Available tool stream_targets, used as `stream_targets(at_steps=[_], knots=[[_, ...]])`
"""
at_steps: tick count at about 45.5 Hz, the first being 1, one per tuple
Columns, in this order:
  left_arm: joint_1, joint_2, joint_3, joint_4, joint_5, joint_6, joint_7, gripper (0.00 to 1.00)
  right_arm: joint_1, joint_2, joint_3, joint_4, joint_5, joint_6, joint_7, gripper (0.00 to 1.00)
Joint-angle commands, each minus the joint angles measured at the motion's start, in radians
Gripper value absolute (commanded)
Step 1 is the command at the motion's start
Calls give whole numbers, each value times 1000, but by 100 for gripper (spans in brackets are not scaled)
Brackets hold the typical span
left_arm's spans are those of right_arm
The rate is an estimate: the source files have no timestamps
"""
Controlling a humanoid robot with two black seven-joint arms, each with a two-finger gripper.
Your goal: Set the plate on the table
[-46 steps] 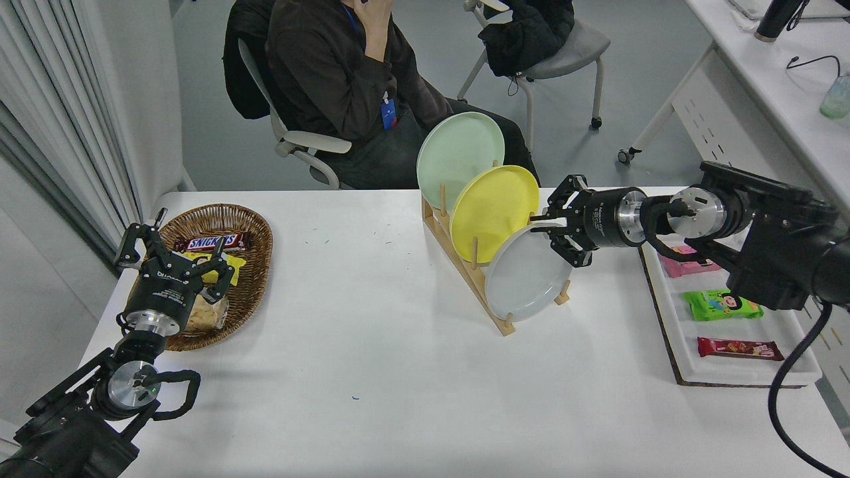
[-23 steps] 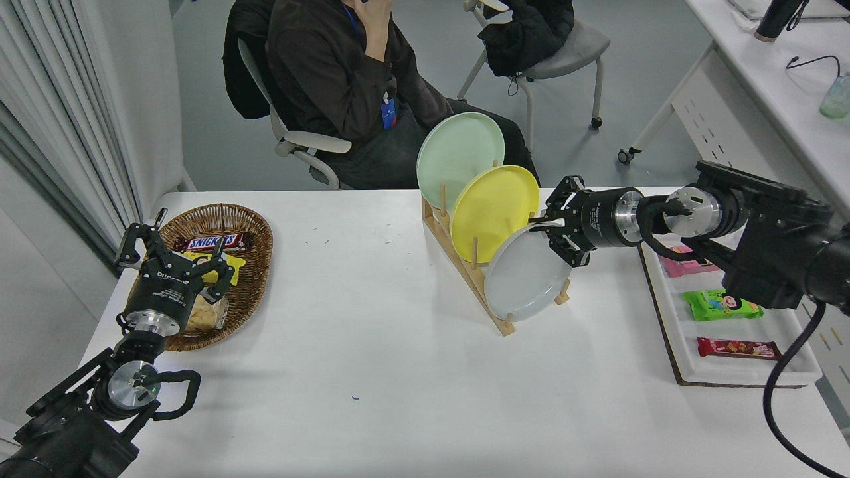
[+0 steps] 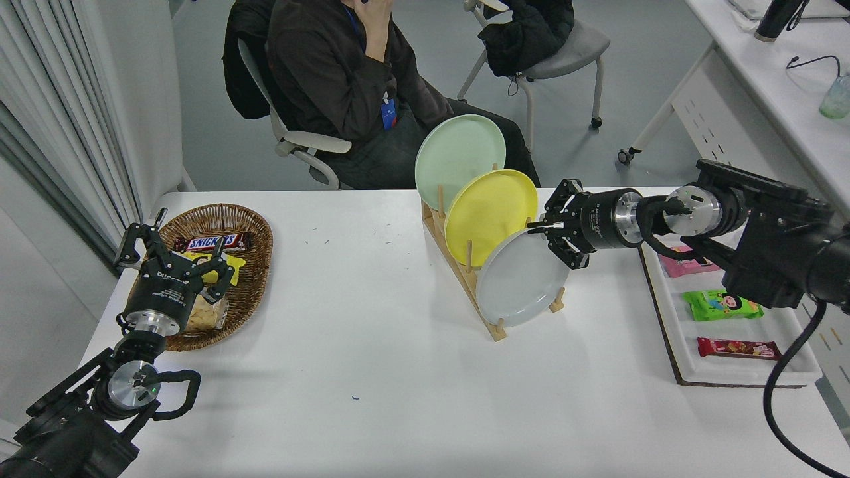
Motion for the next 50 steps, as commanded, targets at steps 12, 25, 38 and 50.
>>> stream_targets(at_steps=[12,25,38,50], knots=[[0,0,-1,0,0,0,1,98,67,-55,47,5,-1,18,-58,0],[0,0,-1,0,0,0,-1,98,124,-61,82,8,7,33,-85,0],[0,0,-1,0,0,0,-1,98,196,-85,84,66,16,31,-110,0],[0,0,-1,0,0,0,1,98,260,-139,102,139,23,27,-113,0]])
